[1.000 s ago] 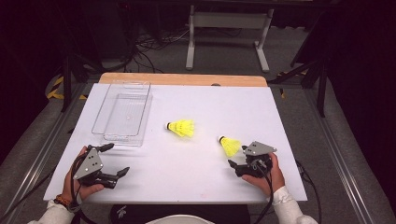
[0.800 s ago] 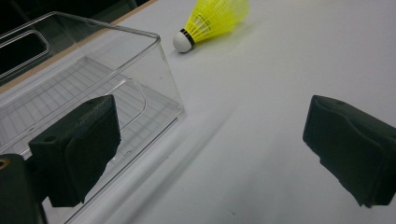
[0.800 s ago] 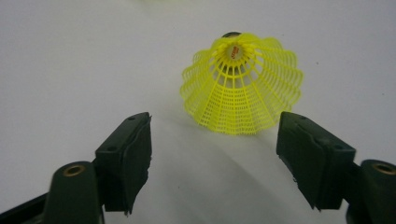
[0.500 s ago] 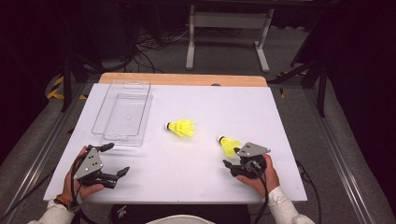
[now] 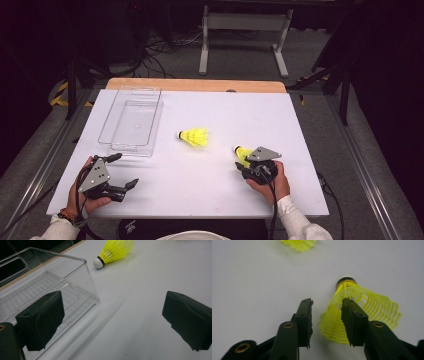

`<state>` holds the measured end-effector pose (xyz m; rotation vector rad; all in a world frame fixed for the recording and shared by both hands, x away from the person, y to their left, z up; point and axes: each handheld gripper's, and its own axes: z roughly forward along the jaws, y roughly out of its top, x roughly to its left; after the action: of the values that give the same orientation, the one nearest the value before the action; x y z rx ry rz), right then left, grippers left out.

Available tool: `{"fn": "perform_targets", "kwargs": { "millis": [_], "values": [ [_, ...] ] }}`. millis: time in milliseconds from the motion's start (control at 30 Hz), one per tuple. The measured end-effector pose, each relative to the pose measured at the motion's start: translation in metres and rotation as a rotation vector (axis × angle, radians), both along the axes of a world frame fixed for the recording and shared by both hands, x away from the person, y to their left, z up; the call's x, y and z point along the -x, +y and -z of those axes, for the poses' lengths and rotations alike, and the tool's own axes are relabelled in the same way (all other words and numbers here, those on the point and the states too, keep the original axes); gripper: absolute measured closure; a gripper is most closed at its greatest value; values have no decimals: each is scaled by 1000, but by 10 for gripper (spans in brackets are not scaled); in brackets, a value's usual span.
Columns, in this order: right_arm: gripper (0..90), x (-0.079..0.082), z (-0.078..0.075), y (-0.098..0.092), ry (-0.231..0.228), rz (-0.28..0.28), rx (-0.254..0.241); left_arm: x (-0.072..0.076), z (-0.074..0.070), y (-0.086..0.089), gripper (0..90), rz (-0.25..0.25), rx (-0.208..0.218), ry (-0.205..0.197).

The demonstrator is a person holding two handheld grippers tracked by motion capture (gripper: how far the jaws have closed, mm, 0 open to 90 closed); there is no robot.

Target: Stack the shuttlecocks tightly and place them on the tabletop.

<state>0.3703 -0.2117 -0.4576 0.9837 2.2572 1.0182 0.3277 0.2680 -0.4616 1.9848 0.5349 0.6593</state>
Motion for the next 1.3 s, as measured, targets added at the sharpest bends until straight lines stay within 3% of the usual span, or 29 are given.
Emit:
{"fn": "perform_targets", "kwargs": {
  "millis": [267,1300],
  "values": [
    [886,-1,-1,1,-22,-3,20,0,0,0,50,3,-4,-4],
    [900,-4,-16,-19,-109,11,-5,0,0,0,51,1,0,-3]
  ]
}}
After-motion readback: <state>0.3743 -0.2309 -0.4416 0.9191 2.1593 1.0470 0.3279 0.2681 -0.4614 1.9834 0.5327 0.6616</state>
